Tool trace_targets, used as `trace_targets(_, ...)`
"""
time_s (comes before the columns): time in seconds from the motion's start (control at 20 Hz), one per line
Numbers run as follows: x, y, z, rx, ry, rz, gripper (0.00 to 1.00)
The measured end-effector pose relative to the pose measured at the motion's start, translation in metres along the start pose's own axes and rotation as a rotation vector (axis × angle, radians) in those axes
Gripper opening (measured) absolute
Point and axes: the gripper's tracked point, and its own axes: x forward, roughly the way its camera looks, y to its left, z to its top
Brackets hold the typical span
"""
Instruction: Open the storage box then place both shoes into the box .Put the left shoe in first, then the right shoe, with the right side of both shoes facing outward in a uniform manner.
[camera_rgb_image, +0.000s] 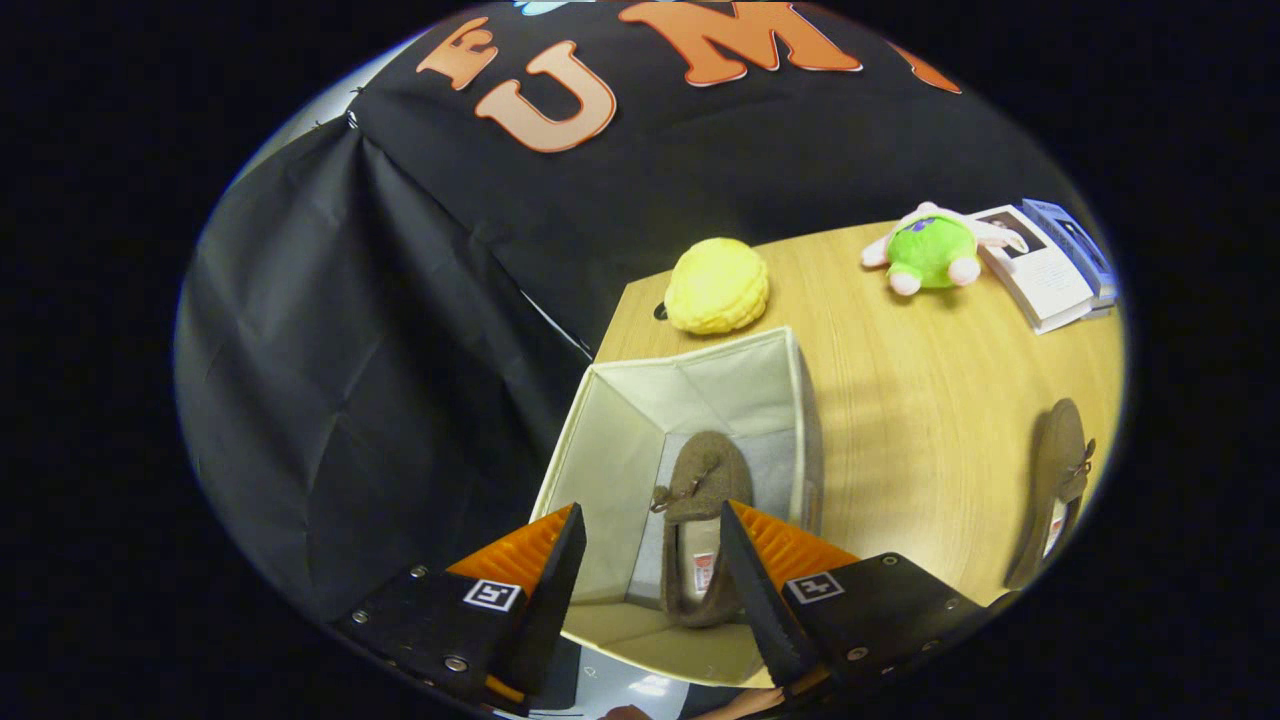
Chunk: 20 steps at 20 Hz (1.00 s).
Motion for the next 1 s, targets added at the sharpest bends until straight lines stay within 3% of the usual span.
trace_targets(0.3,-0.040,-0.082,0.010,-0.033,-0.060,-0.101,0.95)
trace_targets(0.65,-0.077,-0.190,-0.010,0.017,-0.059,-0.228,0.97)
trace_targets(0.85,-0.096,-0.260,-0.028,0.020,-0.046,-0.351,0.97)
trace_targets(1.0,-0.108,-0.293,-0.037,0.081,-0.044,-0.383,0.97)
